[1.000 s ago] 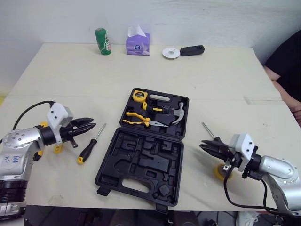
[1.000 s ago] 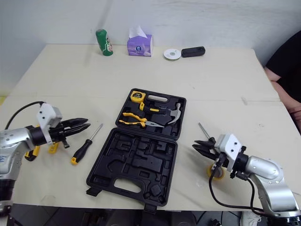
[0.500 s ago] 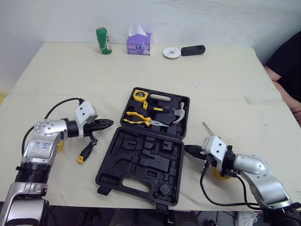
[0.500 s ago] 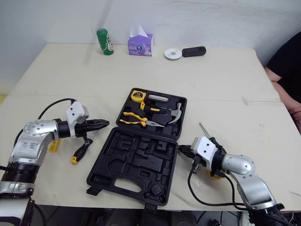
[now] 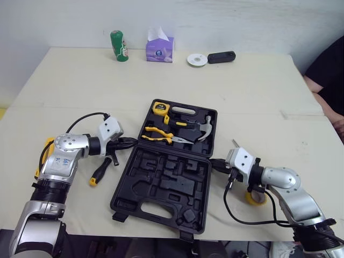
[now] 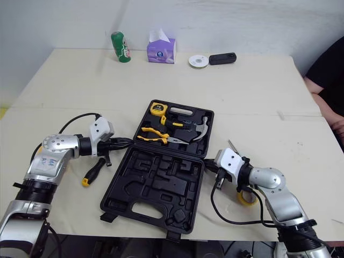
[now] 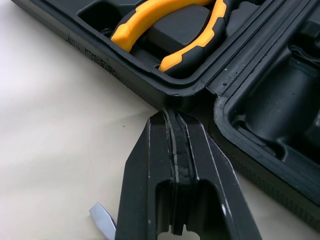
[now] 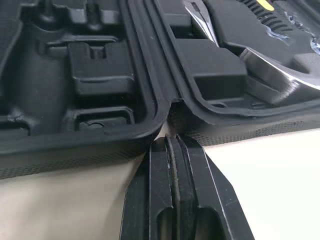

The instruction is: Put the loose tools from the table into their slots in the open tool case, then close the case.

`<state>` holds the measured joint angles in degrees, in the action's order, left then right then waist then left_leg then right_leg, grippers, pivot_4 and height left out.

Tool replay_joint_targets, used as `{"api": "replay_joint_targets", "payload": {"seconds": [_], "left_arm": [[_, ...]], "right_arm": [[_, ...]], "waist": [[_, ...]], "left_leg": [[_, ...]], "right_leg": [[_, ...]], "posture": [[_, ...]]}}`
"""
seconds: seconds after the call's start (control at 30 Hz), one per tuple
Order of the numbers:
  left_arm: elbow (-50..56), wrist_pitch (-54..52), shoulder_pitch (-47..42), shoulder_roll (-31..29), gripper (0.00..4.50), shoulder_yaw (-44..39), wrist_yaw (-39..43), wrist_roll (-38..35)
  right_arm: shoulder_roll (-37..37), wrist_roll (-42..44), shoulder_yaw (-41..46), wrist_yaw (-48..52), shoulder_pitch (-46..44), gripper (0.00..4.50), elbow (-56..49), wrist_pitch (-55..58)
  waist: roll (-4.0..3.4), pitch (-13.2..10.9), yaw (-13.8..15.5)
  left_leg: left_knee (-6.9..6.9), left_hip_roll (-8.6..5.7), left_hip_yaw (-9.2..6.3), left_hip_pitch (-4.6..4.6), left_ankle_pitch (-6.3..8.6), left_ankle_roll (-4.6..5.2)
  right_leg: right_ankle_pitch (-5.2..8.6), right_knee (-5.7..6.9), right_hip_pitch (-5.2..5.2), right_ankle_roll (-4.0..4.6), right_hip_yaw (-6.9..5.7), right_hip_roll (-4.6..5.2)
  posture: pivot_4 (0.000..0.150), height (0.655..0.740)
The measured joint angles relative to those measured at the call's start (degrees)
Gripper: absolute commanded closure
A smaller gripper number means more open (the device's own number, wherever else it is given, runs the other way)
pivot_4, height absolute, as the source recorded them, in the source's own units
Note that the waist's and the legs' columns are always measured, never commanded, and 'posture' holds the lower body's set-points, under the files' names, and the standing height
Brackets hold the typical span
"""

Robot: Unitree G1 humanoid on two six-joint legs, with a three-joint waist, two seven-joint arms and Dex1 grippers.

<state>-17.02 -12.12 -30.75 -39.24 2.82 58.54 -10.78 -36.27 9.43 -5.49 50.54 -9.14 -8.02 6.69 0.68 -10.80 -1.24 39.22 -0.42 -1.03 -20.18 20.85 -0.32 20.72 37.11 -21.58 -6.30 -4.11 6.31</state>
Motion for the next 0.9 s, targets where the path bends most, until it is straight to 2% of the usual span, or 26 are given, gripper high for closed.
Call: {"api": "replay_joint_targets", "payload": {"seconds": [0.17, 0.5, 0.9], "left_arm": [[0.4, -0.5, 0.3, -0.1, 4.47, -0.2, 0.6, 0.2], [10.0, -5.4, 7.5, -2.0, 4.47, -2.1, 2.8, -2.3], [12.8, -7.0, 10.1, -1.0, 4.47, -4.1, -2.9, -1.8]], "right_arm": [[0.0, -0.6, -0.3, 1.3, -1.5, 4.5, 1.5, -0.4], [0.1, -3.4, -1.4, 3.7, -8.5, 4.5, 9.3, -3.3], [1.4, -5.0, -3.2, 6.5, -14.3, 4.5, 15.9, -6.7]], "waist": [[0.0, 0.0, 0.0], [-0.01, 0.0, -0.3], [-0.01, 0.0, -0.3]], "left_leg": [[0.0, 0.0, -0.01, 0.01, -0.01, 0.01], [-0.02, 0.04, -0.01, 0.0, -0.01, 0.01], [-0.01, 0.03, -0.04, -0.01, -0.01, 0.0]], "right_leg": [[-0.01, 0.0, 0.0, 0.0, 0.0, 0.0], [-0.01, -0.05, -0.01, 0.0, 0.13, 0.03], [-0.02, -0.04, -0.01, 0.01, 0.32, 0.03]], "posture": [[0.15, 0.74], [0.15, 0.74], [0.15, 0.74]]}}
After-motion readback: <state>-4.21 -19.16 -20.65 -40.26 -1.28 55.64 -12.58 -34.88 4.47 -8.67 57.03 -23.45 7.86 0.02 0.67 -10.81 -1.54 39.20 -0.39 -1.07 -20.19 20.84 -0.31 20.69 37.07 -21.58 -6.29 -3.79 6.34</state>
